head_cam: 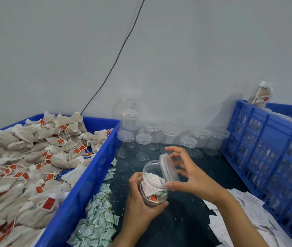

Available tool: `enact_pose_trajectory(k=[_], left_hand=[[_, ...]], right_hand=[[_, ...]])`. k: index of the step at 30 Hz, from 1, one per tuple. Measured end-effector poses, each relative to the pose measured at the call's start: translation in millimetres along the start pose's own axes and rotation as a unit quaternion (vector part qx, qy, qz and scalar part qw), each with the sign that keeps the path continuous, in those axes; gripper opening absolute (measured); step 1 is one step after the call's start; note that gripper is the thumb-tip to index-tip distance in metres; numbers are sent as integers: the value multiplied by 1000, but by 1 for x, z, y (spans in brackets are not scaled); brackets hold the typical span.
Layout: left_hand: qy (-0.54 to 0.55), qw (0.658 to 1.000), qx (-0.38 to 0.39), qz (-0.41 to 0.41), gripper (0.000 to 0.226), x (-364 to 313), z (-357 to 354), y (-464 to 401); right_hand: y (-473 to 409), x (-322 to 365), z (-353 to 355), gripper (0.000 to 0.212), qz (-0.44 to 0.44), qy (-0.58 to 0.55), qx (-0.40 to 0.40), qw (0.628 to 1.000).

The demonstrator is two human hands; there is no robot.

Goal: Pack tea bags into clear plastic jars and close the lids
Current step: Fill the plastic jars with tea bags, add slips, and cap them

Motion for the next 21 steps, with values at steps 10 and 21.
enact_pose_trajectory(k=[10, 21], left_hand=[[1, 999, -6, -45, 97, -11, -1, -2], [451, 873, 48, 180, 113, 3, -15, -1]], right_hand=[[-12, -4, -11, 58, -1, 102, -96, 990], [-16, -1, -8, 61, 21, -49, -180, 982]])
Point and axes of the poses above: each hand's wrist, its own y-axis away from the middle knuckle, its own z-axis out of the back of the hand, x = y × z, the point moved 8 cm from there along -y, towards the middle knuckle, and after that the axes turned 7 degrees about x, right-handed, at the moved point
